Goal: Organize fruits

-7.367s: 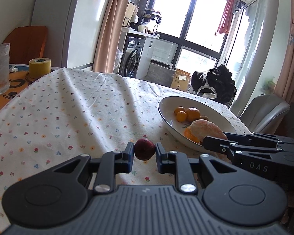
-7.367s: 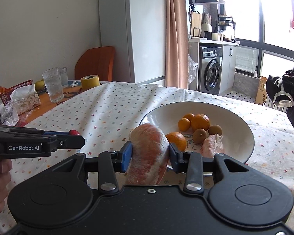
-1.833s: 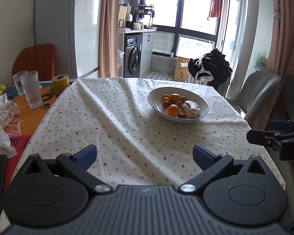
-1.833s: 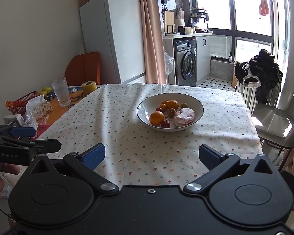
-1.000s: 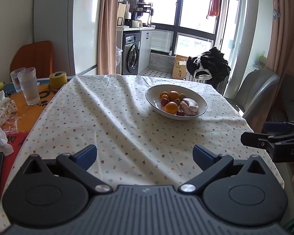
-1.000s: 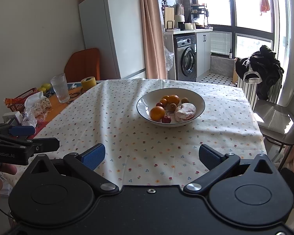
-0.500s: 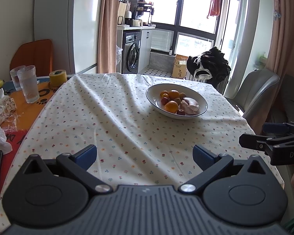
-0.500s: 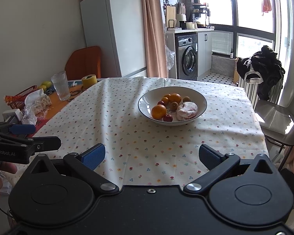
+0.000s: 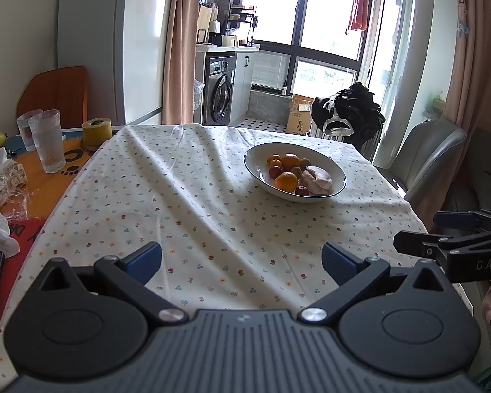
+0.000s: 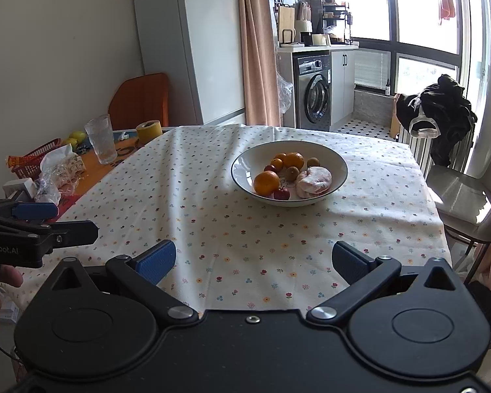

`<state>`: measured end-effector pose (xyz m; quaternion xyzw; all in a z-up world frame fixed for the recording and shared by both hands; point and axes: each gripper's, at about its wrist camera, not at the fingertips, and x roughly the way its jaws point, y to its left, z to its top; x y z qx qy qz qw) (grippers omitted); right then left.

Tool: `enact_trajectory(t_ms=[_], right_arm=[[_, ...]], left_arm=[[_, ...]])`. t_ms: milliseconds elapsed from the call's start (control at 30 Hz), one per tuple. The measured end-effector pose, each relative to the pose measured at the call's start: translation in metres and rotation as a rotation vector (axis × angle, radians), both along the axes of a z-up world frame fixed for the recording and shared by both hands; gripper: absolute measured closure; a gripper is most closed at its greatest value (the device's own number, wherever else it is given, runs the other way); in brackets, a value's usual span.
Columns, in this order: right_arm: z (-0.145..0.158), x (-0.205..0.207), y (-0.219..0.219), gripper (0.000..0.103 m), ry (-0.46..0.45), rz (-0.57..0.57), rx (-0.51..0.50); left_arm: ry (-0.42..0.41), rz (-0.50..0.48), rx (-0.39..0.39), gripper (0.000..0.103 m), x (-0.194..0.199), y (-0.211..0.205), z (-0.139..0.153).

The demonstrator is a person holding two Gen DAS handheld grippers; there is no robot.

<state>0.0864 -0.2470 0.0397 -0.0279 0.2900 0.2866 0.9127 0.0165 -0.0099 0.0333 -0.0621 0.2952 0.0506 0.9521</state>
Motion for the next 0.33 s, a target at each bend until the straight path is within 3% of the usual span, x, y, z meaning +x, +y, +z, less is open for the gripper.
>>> enact_trajectory(t_ms=[333], right_arm=[[0.0006, 0.0012, 0.0, 0.0, -0.001, -0.01, 0.004]], left_arm=[[-0.006, -0.007, -0.004, 0.0, -0.0001, -0.0022, 0.001]])
